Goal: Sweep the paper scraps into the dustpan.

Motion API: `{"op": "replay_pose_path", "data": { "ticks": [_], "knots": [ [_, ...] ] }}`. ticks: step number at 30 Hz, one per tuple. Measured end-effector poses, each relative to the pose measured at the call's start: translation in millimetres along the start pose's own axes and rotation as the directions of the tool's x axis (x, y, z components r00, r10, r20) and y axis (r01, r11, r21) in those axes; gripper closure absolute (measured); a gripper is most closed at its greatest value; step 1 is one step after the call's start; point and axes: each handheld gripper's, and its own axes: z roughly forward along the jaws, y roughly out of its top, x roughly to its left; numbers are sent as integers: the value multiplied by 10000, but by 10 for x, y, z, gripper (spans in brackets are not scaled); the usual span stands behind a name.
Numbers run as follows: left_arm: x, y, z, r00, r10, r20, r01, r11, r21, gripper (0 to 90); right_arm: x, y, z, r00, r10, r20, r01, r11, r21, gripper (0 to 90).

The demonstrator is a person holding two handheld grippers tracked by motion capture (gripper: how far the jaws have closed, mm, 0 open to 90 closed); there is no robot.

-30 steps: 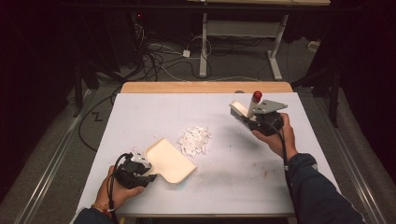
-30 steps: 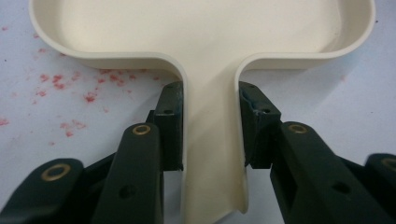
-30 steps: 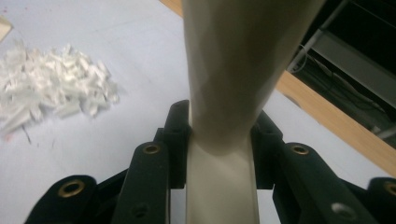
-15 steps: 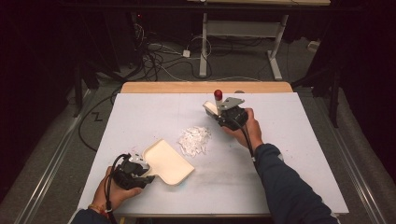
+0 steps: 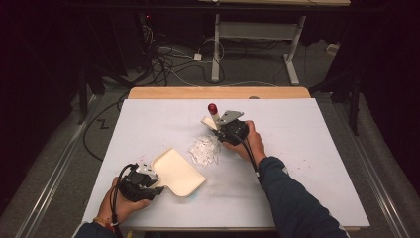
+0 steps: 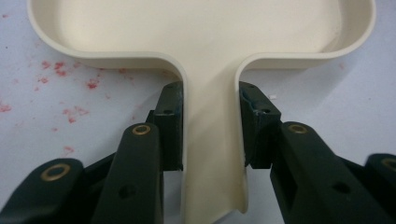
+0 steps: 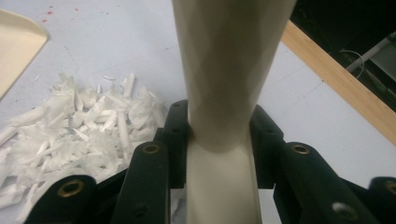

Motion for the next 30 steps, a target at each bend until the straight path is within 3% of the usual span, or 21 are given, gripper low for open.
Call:
{"op": "replay_pose_path", "data": {
  "ticks": [3,9,19,30],
  "knots": [
    [1,5,-2,10000,-4,-7,4,10000,14,629,1,14,-45,9993,267,-254,-274,9992,-282,673],
    [8,44,-23,9999,-139,12,139,9999,-6,629,60,28,-47,9989,164,-446,-176,9995,-264,672],
    [12,185,-61,10000,-82,-51,84,9991,404,630,194,34,-86,9959,95,-896,-135,9989,-438,671],
    [8,209,-28,9998,-167,-50,169,9986,507,630,361,56,-101,9908,-20,-1356,-67,9980,-633,670]
  ]
}}
